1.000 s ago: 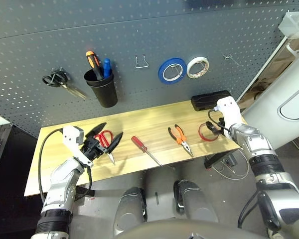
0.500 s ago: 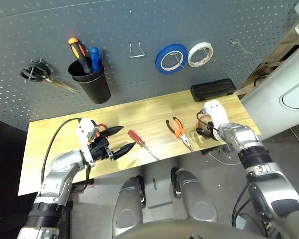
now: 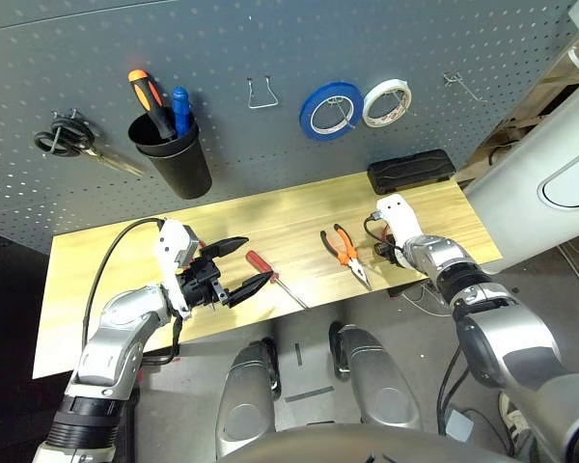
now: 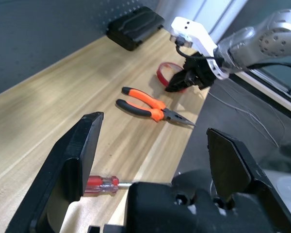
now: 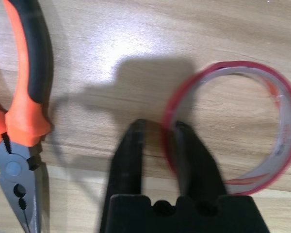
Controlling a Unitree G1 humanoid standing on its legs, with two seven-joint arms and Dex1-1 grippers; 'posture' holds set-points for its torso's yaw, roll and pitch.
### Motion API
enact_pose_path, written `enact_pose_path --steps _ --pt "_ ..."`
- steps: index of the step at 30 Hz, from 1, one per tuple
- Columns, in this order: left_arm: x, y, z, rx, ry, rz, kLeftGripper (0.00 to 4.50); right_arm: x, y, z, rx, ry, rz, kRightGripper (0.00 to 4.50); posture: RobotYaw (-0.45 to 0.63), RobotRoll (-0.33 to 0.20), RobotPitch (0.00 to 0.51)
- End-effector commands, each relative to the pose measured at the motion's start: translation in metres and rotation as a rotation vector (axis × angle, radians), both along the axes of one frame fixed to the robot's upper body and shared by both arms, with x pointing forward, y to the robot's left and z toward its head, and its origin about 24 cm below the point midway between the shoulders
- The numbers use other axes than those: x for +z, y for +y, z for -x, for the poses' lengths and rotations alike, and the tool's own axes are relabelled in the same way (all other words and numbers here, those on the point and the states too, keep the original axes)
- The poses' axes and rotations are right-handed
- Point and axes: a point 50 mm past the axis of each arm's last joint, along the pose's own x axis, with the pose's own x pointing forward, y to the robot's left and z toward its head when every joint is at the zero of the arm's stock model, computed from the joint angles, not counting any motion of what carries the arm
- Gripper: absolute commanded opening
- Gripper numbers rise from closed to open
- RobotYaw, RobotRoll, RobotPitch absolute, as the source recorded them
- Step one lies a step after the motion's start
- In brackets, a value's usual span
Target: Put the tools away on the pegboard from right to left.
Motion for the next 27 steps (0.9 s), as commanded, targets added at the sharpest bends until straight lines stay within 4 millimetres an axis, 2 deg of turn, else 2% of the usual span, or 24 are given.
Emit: enact_pose_path --steps 1,9,16,20,27 --pt "0.004 -0.004 -0.005 0.004 -0.013 0.027 4.5 0.002 -0.009 0.002 -0.022 0.005 -0.011 0.03 -0.06 0.0 0.183" --pt "0.012 -0.009 -0.013 0.003 -0.06 0.056 4.5 0.038 -0.019 0.007 0.036 -0.099 -0.011 0.03 -0.07 0.0 0.172" --pt "0.03 -0.016 -0.014 -0.01 -0.121 0.096 4.5 0.074 -0.032 0.026 0.095 -0.217 0.012 0.03 -0.07 0.0 0.169" --pt "0.039 -0.012 -0.018 0.015 -0.154 0.13 4.5 0.101 -0.039 0.036 0.122 -0.313 0.055 0.03 -0.08 0.0 0.159" --pt "0.042 -0.008 -0.029 0.032 -0.198 0.145 4.5 0.131 -0.047 0.038 0.077 -0.459 0.076 0.03 -0.09 0.0 0.112"
